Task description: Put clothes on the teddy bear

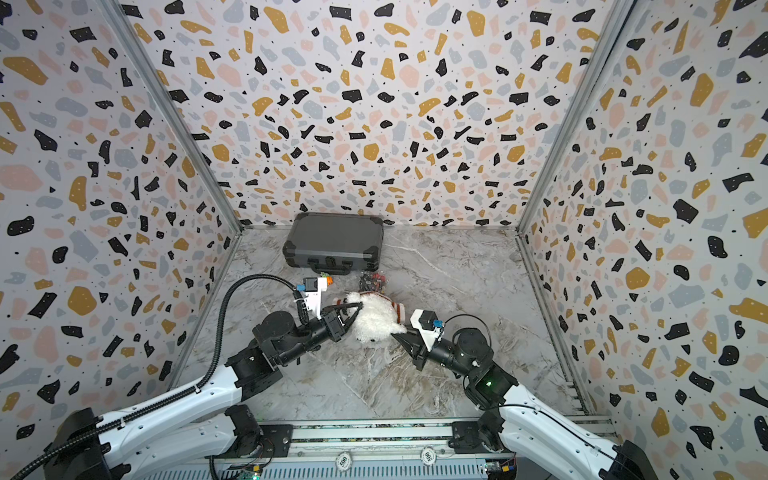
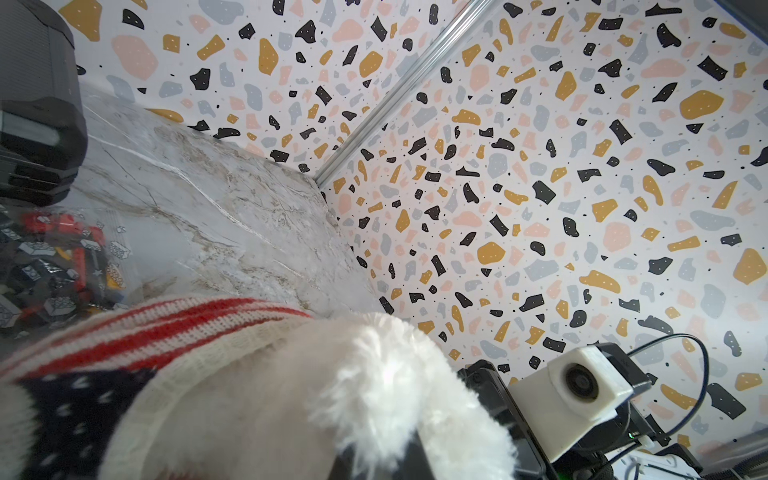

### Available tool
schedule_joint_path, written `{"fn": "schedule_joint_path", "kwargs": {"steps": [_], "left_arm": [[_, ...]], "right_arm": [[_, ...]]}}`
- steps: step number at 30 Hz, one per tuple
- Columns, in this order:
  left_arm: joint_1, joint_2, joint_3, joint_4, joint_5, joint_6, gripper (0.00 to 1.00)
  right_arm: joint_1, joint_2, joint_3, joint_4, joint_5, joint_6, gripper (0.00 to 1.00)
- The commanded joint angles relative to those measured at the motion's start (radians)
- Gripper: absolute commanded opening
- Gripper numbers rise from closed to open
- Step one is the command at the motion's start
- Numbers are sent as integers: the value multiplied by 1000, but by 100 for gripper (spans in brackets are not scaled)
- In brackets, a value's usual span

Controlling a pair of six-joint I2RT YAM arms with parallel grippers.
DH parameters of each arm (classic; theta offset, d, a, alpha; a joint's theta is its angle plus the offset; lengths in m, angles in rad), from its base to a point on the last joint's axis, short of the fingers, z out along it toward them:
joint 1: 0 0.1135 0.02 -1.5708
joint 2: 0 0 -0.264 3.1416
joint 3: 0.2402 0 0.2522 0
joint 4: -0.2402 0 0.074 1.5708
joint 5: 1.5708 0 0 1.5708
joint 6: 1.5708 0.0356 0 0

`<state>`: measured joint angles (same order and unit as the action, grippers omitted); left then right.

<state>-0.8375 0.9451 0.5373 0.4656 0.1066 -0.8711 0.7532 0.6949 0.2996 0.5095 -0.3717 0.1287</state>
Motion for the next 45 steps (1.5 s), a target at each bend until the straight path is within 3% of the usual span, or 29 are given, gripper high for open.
{"fn": "schedule_joint_path", "kwargs": {"steps": [1, 3, 6, 8, 12, 20, 29, 33, 45], "left_arm": [[20, -29, -20, 56, -12, -5, 0], [27, -35, -27, 24, -38, 6, 2], [29, -39, 1, -97, -92, 62, 34], [28, -44, 34, -193, -130, 108, 50], [29, -75, 113, -410, -196, 215, 62], [-7, -129, 218, -573, -217, 325, 65], [-175, -12, 333, -557, -319, 399, 70], [-179, 66, 365, -539, -371, 385, 79], [-201, 216, 375, -570, -472, 280, 81]], "right_arm": [[7, 7, 28, 45, -2, -11, 9], [13, 16, 43, 26, -2, -19, 0], [26, 20, 62, 7, 12, -26, 0], [31, 17, 78, -9, 26, -22, 0], [33, 46, 138, -82, 59, -21, 0], [37, 148, 233, -181, 126, -3, 0], [66, 175, 243, -140, 109, -21, 0], [80, 175, 240, -120, 91, -36, 0], [91, 188, 213, -43, 91, -40, 0]]}}
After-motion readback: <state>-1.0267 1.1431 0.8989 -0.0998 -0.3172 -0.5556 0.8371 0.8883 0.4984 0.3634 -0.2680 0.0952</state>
